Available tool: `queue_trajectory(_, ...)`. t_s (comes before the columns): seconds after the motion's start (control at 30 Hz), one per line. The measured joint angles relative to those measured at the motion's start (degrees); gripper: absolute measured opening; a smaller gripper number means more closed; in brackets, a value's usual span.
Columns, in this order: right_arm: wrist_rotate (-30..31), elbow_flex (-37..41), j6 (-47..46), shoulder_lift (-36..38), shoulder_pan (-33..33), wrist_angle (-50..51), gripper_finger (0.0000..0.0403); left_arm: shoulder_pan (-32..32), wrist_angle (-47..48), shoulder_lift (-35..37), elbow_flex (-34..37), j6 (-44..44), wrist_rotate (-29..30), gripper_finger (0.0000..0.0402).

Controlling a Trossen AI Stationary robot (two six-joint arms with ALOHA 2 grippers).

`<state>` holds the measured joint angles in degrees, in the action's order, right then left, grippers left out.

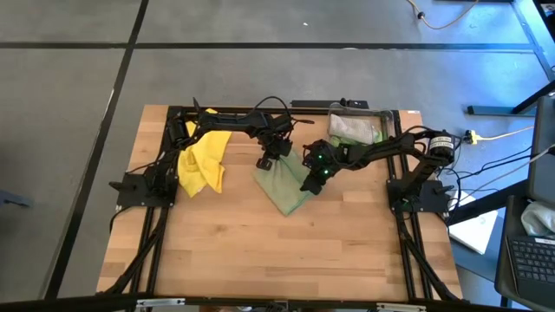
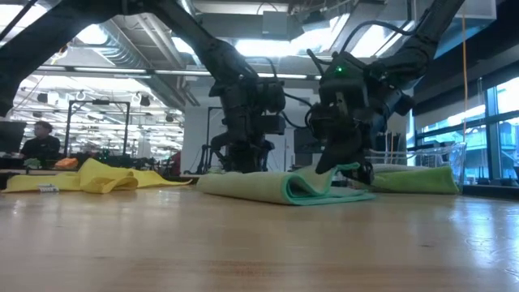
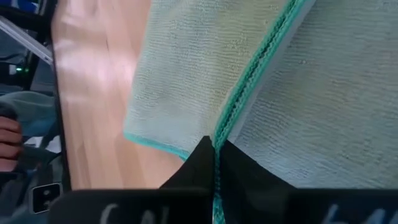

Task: Fold microfiber towels
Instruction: Fold the light green cloth

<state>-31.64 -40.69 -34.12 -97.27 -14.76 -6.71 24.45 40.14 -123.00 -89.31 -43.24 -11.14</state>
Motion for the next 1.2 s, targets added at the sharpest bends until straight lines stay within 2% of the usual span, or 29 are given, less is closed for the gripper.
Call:
queue_trajectory(0.23,-1.22,-0.13,-0.11,2.61,-0.05,-0.04,0.0007,-0.07,0.59,0.07,-0.77,-0.85,2.43,0.0001)
queue_trajectory(0.47,-0.91,-0.13,1.38,5.02,-0.07,1.18,0.0008,-0.72,5.11,0.77,-5.27,-0.09,6.60,0.0001)
queue_trajectory(0.77,2.32,-0.11,4.33,10.86,-0.02,7.54,0.0007,-1.21,5.50,2.10,-7.50,-1.38,7.63,0.0001)
queue_trajectory(1.0,8.94,-0.11,6.43,14.12,0.02,21.23,0.0007,-2.11,-0.51,2.10,-7.52,-2.42,7.54,0.0001)
queue_trajectory(1.2,10.44,-0.02,7.64,14.20,0.09,24.09,0.0007,-3.57,-5.90,2.10,-7.52,-4.07,8.33,0.0000)
